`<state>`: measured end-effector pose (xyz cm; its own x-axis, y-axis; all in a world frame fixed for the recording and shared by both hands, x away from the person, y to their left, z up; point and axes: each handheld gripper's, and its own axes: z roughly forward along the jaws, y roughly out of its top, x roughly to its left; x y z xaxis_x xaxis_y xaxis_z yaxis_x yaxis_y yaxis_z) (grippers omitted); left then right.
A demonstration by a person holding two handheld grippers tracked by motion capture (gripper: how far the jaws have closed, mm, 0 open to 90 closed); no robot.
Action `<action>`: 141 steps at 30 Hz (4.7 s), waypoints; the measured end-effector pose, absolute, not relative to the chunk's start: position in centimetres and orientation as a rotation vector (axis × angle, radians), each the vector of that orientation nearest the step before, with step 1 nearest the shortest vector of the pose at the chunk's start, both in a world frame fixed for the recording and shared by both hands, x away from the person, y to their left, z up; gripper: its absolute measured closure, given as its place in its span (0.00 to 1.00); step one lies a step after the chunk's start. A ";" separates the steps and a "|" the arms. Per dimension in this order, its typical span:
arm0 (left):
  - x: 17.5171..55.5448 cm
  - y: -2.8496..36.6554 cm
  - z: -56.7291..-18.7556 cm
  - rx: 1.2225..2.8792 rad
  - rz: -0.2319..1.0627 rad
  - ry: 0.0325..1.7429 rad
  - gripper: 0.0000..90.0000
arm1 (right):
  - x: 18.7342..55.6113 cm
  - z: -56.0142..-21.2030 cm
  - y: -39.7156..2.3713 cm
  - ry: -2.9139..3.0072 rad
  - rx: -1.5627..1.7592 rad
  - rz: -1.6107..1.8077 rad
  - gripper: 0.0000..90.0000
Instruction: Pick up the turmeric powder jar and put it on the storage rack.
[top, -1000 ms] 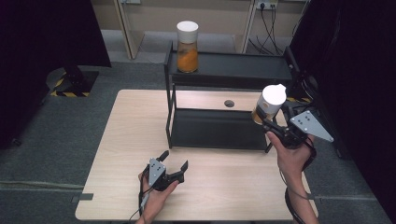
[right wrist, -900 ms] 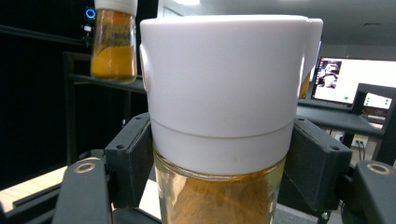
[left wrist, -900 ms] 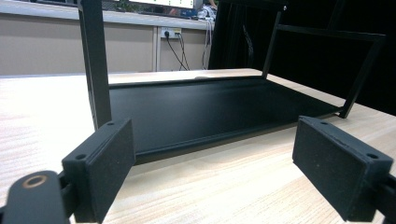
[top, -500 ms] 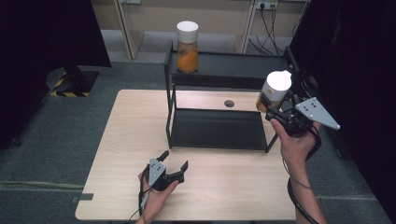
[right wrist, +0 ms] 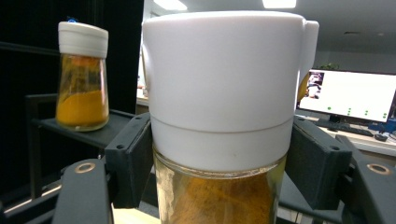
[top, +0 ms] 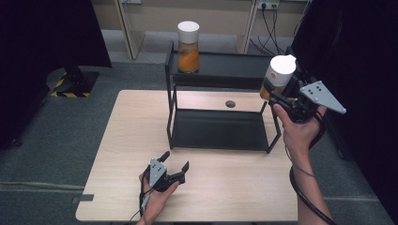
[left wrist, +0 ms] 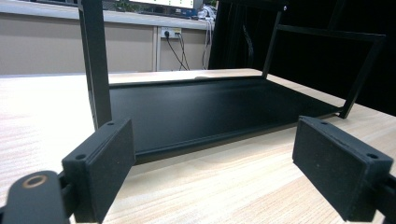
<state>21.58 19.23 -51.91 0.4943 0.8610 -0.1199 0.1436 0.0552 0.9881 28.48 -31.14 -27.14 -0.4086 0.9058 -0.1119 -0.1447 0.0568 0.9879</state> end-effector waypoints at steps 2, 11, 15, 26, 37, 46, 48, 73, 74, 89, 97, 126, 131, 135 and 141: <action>21.6 19.2 -51.9 1.436 0.689 0.938 0.14 | 28.7 -26.8 -31.1 1.448 0.814 1.501 0.34; 21.6 19.2 -51.9 1.435 0.688 0.939 0.14 | 29.9 -25.0 -30.8 1.435 0.837 1.494 0.34; 21.6 19.3 -51.9 1.435 0.687 0.939 0.14 | 30.5 -24.3 -30.7 1.431 0.850 1.486 0.34; 21.7 19.3 -51.9 1.433 0.683 0.940 0.14 | 32.1 -23.1 -30.5 1.426 0.898 1.463 0.34; 21.7 19.3 -51.9 1.436 0.683 0.937 0.14 | 33.9 -22.5 -29.8 1.418 0.958 1.435 0.34; 21.7 19.4 -51.9 1.436 0.681 0.937 0.14 | 35.6 -22.2 -29.3 1.414 1.003 1.412 0.34; 21.7 19.4 -51.9 1.434 0.681 0.937 0.14 | 36.0 -22.2 -29.2 1.415 1.010 1.403 0.34; 21.7 19.4 -51.9 1.436 0.679 0.934 0.14 | 38.5 -22.2 -27.9 1.414 1.064 1.397 0.34; 21.7 19.4 -51.9 1.436 0.679 0.934 0.14 | 38.5 -22.3 -27.9 1.411 1.068 1.398 0.34; 21.7 19.4 -51.9 1.437 0.681 0.931 0.14 | 38.7 -23.2 -27.8 1.395 1.066 1.419 0.34; 21.7 19.4 -51.9 1.440 0.682 0.931 0.14 | 38.5 -22.8 -28.2 1.416 1.078 1.443 0.18; 21.7 19.3 -51.9 1.444 0.686 0.929 0.14 | 33.8 -24.7 -30.0 1.511 0.990 1.477 0.03; 21.7 19.3 -51.9 1.443 0.686 0.931 0.14 | 33.3 -25.5 -30.1 1.531 0.988 1.488 0.03; 21.7 19.3 -51.9 1.444 0.687 0.930 0.14 | 32.7 -25.9 -30.0 1.550 0.985 1.483 0.02; 21.6 19.3 -51.9 1.443 0.687 0.931 0.14 | 31.9 -26.5 -29.9 1.566 0.971 1.482 0.02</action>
